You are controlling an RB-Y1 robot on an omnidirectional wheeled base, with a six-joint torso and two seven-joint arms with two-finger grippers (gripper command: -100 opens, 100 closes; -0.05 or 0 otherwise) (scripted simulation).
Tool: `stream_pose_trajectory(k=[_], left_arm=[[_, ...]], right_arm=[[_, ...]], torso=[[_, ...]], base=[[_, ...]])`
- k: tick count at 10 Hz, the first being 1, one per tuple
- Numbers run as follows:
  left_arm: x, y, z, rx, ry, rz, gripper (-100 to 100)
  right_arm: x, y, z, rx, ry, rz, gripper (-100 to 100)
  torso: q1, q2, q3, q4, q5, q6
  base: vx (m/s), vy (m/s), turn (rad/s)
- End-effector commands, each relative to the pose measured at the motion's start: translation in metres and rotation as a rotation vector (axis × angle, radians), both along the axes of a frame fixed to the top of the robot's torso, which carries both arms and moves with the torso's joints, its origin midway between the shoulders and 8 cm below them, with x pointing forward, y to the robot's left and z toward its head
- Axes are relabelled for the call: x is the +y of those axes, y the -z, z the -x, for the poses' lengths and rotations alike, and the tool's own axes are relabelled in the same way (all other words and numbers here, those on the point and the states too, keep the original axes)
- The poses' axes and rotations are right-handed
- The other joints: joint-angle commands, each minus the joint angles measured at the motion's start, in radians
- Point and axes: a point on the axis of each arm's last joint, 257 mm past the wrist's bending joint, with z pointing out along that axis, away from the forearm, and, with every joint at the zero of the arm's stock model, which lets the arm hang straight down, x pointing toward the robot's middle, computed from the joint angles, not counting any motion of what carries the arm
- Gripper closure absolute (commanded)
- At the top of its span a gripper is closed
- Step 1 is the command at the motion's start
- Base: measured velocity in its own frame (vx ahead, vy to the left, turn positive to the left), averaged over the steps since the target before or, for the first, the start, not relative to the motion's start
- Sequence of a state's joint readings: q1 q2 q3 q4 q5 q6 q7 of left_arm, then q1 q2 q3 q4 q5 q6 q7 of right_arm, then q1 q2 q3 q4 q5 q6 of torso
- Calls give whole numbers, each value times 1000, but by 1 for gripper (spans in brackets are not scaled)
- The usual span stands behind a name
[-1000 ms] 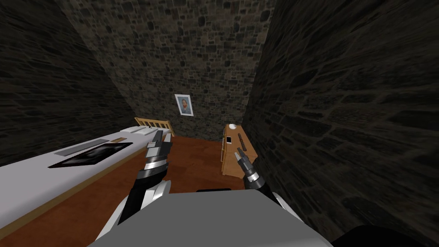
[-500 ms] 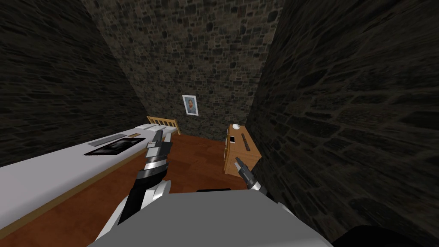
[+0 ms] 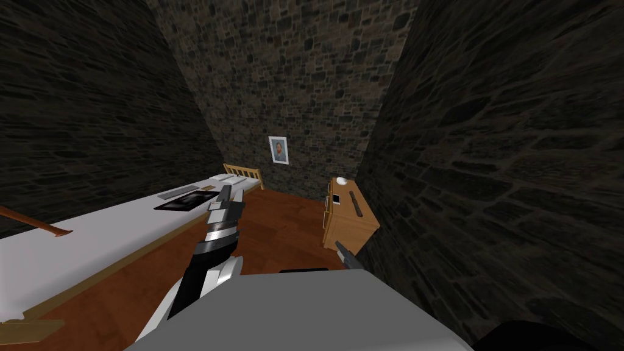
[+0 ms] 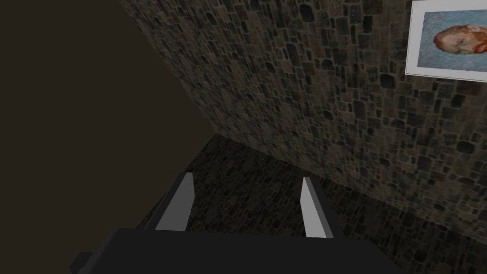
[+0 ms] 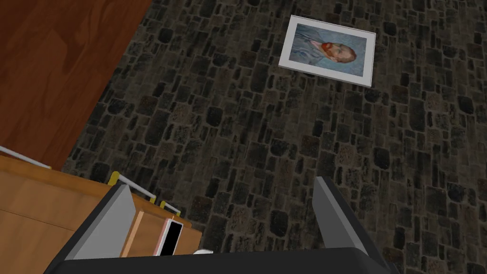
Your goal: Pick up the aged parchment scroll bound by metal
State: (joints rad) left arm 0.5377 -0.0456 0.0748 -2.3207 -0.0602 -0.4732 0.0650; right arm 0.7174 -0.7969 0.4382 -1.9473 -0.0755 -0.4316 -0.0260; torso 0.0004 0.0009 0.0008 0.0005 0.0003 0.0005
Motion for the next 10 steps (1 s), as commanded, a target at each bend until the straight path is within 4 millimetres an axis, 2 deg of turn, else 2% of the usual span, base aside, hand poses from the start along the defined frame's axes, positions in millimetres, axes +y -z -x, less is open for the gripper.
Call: stream_pose_trajectory(k=[1,2,3,4,5,6,7,8,9,10], left_arm=[[0,0,0,0,0,0,0],[0,0,0,0,0,0,0],[0,0,0,0,0,0,0],[0,0,0,0,0,0,0],[0,0,0,0,0,0,0],[0,0,0,0,0,0,0],[0,0,0,0,0,0,0],[0,0,0,0,0,0,0],[0,0,0,0,0,0,0],[0,0,0,0,0,0,0]], right_arm=[[-8,14,11,42,-21,38,-100],[-18,41,31,111,-34,74,-100],[-22,42,34,117,-45,90,-100],[-33,62,53,177,-65,126,-100],[-40,68,57,191,-67,145,-100],[-55,86,77,252,-86,185,-100],[-63,91,81,265,-85,202,-100],[-84,112,104,335,-93,250,-100],[-88,112,105,338,-101,263,-100],[-106,126,125,394,-110,301,-100]], torso=[[0,0,0,0,0,0],[-1,-1,0,0,0,0],[-1,-2,-1,0,0,0],[-2,-2,-1,0,0,0],[-2,-3,-2,-1,0,0],[-2,-4,-2,-1,0,0],[-1,-4,-2,-1,0,0],[-1,-4,-2,-1,0,0],[-1,-5,-3,-1,0,0],[-2,-4,-3,-1,0,0]], base=[[5,43,82],[20,40,141],[24,36,83],[47,41,120],[43,39,96],[52,58,183],[47,37,58],[61,45,107],[57,34,72],[74,41,141]])
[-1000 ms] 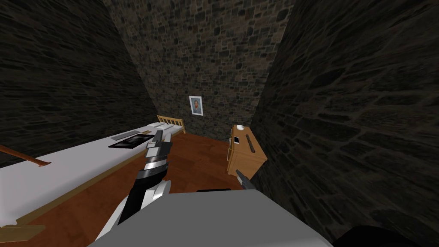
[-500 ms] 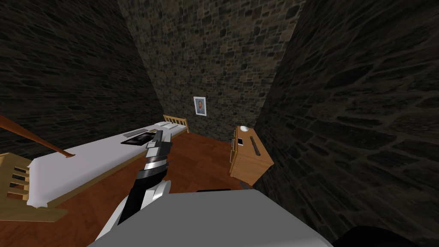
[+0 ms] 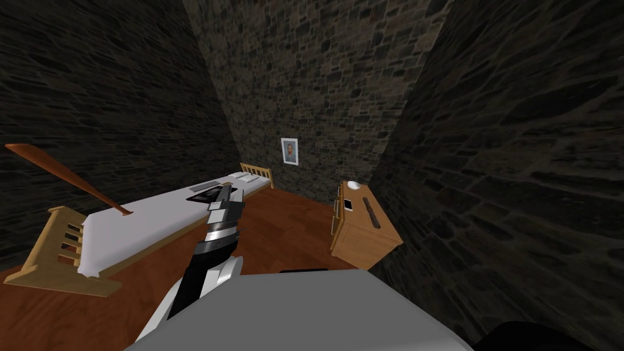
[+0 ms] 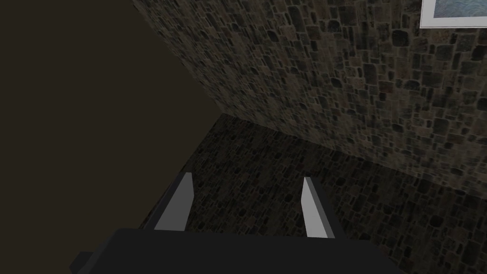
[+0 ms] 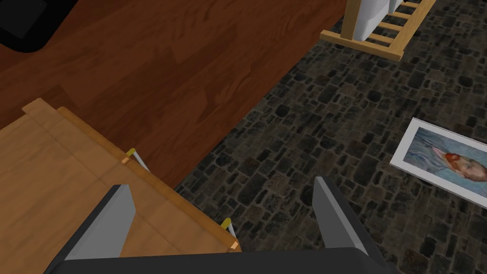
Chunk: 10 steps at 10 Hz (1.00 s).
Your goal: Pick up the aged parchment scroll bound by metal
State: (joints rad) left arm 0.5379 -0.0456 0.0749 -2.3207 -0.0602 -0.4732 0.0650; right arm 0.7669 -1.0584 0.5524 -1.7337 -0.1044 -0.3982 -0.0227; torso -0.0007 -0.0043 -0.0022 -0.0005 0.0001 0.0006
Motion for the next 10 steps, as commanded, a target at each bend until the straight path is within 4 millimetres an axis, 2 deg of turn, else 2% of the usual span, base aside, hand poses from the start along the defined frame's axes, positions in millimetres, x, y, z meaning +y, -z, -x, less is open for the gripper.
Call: stream_pose_trajectory(k=[1,2,3,4,5,6,7,8,10], left_arm=[[0,0,0,0,0,0,0],[0,0,0,0,0,0,0],[0,0,0,0,0,0,0],[0,0,0,0,0,0,0],[0,0,0,0,0,0,0],[0,0,0,0,0,0,0],[0,0,0,0,0,0,0],[0,0,0,0,0,0,0],[0,0,0,0,0,0,0]], right_arm=[[-21,10,10,34,-15,39,-100],[-25,13,12,41,-12,48,-100],[-49,23,32,96,-28,98,-100],[-57,27,35,106,-24,114,-100],[-81,33,52,156,-37,161,-100],[-91,37,57,168,-33,181,-100],[-115,40,72,212,-46,228,-100],[-126,43,77,225,-39,248,-100],[-185,44,104,311,-51,359,-100]], torso=[[0,0,0,0,0,0],[-1,0,0,0,0,0],[-2,2,1,0,0,0],[-2,0,0,0,0,0],[-2,0,0,0,-1,0],[-2,-2,-1,0,0,0],[-2,-2,-1,0,0,0],[-1,-3,-2,-1,0,0],[-2,-3,-2,-1,0,0]], base=[[62,31,65],[31,7,-9],[76,20,139],[81,10,69],[107,12,101],[95,15,64],[113,27,125],[90,17,67],[144,-1,137]])
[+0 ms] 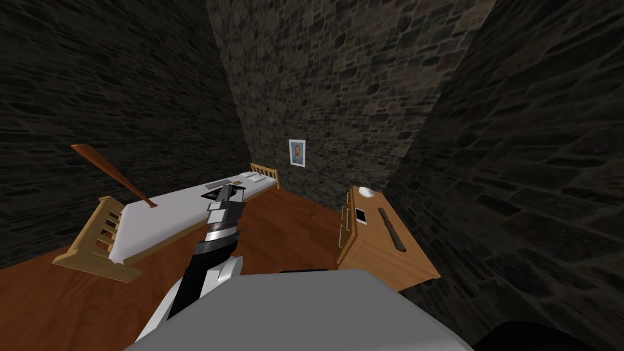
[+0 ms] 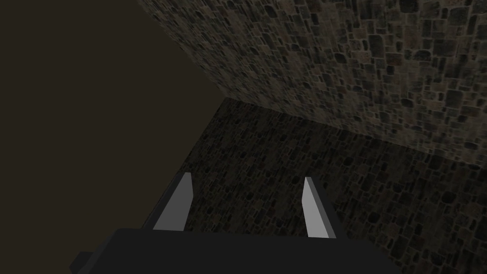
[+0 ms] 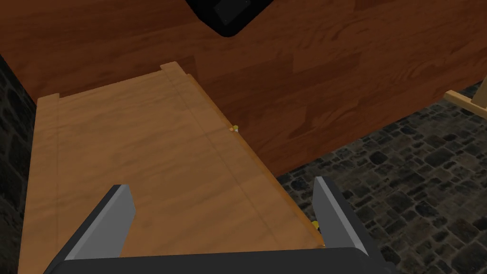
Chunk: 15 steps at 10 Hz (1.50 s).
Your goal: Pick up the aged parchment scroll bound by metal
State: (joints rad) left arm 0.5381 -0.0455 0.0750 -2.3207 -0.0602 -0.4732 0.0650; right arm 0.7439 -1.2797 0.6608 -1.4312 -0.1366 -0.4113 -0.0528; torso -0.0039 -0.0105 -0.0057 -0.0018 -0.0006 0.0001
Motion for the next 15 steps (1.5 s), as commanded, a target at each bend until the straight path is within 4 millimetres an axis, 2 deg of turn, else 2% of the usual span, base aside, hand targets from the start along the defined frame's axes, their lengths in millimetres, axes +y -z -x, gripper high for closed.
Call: stream_pose_trajectory(k=[1,3,4,5,6,9,10,13,15], left_arm=[[0,0,0,0,0,0,0],[0,0,0,0,0,0,0],[0,0,0,0,0,0,0],[0,0,0,0,0,0,0],[0,0,0,0,0,0,0],[0,0,0,0,0,0,0],[0,0,0,0,0,0,0],[0,0,0,0,0,0,0],[0,0,0,0,0,0,0]], right_arm=[[-27,1,11,37,2,59,-100],[-79,-6,29,99,-3,157,-100],[-94,-8,34,110,-1,185,-100],[-124,-15,41,137,0,242,-100],[-124,-15,41,137,0,242,-100],[-190,-37,48,180,7,371,-100],[-207,-43,48,187,12,404,-100],[-233,-52,44,190,16,458,-100],[-233,-53,42,186,15,460,-100]], torso=[[0,0,0,0,0,0],[-2,-1,0,0,-1,0],[-2,-2,-2,-1,0,0],[-1,-1,-1,0,-1,1],[-1,-1,-1,0,0,0],[-4,-4,-2,-1,-1,0],[-5,-8,-5,-2,-1,0],[-8,-8,-5,-2,-3,0],[-7,-1,-1,-1,-2,0]], base=[[157,-32,78],[180,-41,137],[166,-43,68],[166,-32,128],[133,-25,65],[220,-83,167],[315,-138,221],[234,-174,161],[93,-120,104]])
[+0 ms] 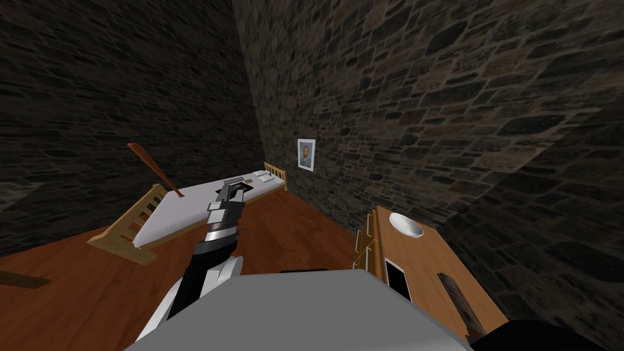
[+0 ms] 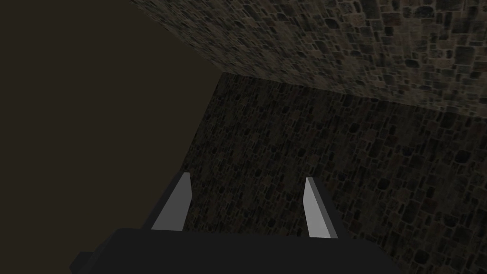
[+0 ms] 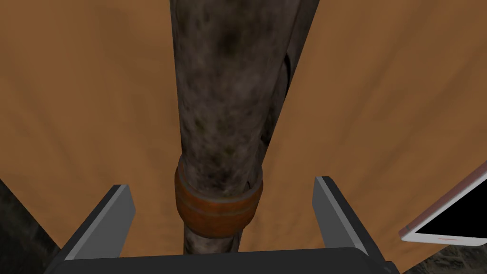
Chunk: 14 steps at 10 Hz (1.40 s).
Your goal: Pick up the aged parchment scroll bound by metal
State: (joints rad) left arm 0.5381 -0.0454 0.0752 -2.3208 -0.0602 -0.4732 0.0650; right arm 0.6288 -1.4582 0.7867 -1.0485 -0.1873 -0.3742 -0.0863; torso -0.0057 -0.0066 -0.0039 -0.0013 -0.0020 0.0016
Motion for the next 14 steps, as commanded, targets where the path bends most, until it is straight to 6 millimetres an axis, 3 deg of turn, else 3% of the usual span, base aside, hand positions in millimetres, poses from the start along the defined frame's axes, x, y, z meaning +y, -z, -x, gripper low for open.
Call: stream_pose_trajectory(k=[1,2,4,5,6,10,11,12,14], left_arm=[[0,0,0,0,0,0,0],[0,0,0,0,0,0,0],[0,0,0,0,0,0,0],[0,0,0,0,0,0,0],[0,0,0,0,0,0,0],[0,0,0,0,0,0,0],[0,0,0,0,0,0,0],[0,0,0,0,0,0,0],[0,0,0,0,0,0,0]], right_arm=[[0,0,0,0,0,0,0],[3,9,3,-3,5,1,-100],[8,20,7,-5,11,2,-100],[7,15,6,-5,9,0,-100],[7,16,6,-4,9,2,100],[7,15,9,2,1,-2,100],[6,14,9,3,1,0,0],[9,22,8,-5,12,2,100],[2,4,2,-1,2,1,100]], torso=[[0,0,0,0,0,0],[4,4,2,1,1,0],[4,5,3,1,1,0],[4,6,4,2,1,0],[5,6,4,2,2,0],[4,8,6,5,-5,1],[2,8,7,5,-7,0],[1,8,7,5,-8,0],[-1,8,7,6,-12,0]], base=[[13,-15,0],[13,-23,39],[12,-36,43],[3,-17,10],[0,0,0],[-2,-4,3],[0,0,0],[2,-8,-1],[-6,35,-52]])
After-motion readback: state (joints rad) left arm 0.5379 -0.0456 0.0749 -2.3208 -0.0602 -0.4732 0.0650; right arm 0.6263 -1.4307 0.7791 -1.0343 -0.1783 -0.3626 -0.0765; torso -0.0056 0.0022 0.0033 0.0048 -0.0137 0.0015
